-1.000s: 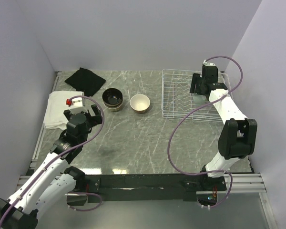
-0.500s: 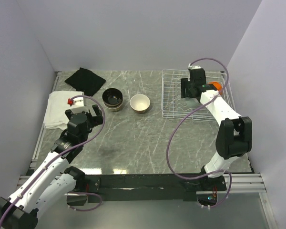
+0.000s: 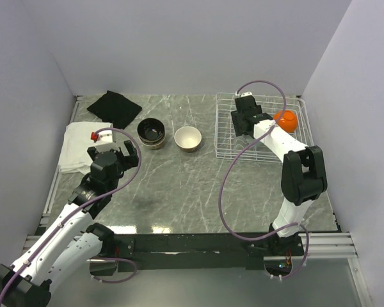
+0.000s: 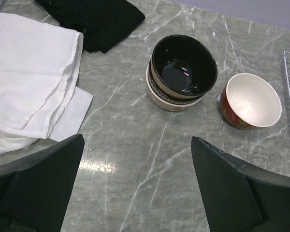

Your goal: Unload the bowls from the dish rack

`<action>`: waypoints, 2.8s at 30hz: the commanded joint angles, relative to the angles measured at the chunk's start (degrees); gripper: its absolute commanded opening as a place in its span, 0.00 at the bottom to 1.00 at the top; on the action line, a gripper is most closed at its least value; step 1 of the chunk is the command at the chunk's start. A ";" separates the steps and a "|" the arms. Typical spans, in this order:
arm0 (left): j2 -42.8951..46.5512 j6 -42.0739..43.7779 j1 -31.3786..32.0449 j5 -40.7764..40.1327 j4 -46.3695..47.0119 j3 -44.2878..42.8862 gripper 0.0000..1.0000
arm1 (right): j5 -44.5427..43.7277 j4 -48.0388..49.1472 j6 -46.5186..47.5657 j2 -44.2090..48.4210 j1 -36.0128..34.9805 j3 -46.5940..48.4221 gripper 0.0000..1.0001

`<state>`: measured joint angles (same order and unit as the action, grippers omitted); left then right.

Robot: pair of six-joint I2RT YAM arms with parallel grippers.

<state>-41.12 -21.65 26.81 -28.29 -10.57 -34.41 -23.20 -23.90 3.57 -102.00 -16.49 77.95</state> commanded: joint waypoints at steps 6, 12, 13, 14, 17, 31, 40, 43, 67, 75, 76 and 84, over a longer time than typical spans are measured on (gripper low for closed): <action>0.34 1.08 -0.26 0.61 1.60 -0.83 0.99 | -0.26 -3.17 -1.55 -3.73 -0.38 1.32 0.70; 0.25 1.17 -0.26 0.70 1.52 -0.83 0.99 | -0.97 -3.87 -2.78 -5.32 -0.38 2.29 0.78; 0.25 1.08 -0.26 0.70 1.60 -0.74 0.99 | -1.23 -4.13 -2.96 -5.49 -0.38 2.47 0.79; 0.25 1.17 -0.26 0.70 1.52 -0.74 0.99 | -1.23 -4.31 -3.05 -5.76 -0.38 2.55 0.80; 0.17 1.08 -0.26 0.78 1.60 -0.74 0.99 | -2.02 -4.75 -3.40 -6.20 -0.38 2.64 0.80; -0.27 1.17 -0.26 0.61 1.60 -0.74 0.99 | -2.55 -5.80 -3.05 -4.71 -0.47 4.49 0.67; -0.54 1.08 -0.26 1.05 1.43 -0.74 0.99 | -4.22 -7.38 -1.20 -1.72 0.05 7.12 0.55; -0.62 0.73 -0.26 1.31 1.34 -0.92 0.99 | -4.31 -7.83 -0.59 -0.32 0.49 7.91 0.53; -6.50 -2.95 0.00 10.88 1.78 -5.83 0.99 | 1.49 -10.11 -1.55 10.50 3.83 10.64 0.48; -18.18 -5.59 1.93 19.22 6.69 -14.00 0.99 | 12.98 -12.75 -5.49 14.71 3.75 14.15 0.48; -19.51 -6.29 2.11 20.37 8.01 -14.80 0.99 | 14.66 -12.92 -5.94 15.07 3.75 14.16 0.48; -32.96 -10.60 5.62 27.23 15.57 -22.62 0.99 | 24.59 -12.58 -9.37 17.97 0.94 13.10 0.48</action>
<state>-70.08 -29.10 30.59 -6.28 -1.83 -52.69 -4.54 -38.61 -3.38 -87.57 -13.47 88.58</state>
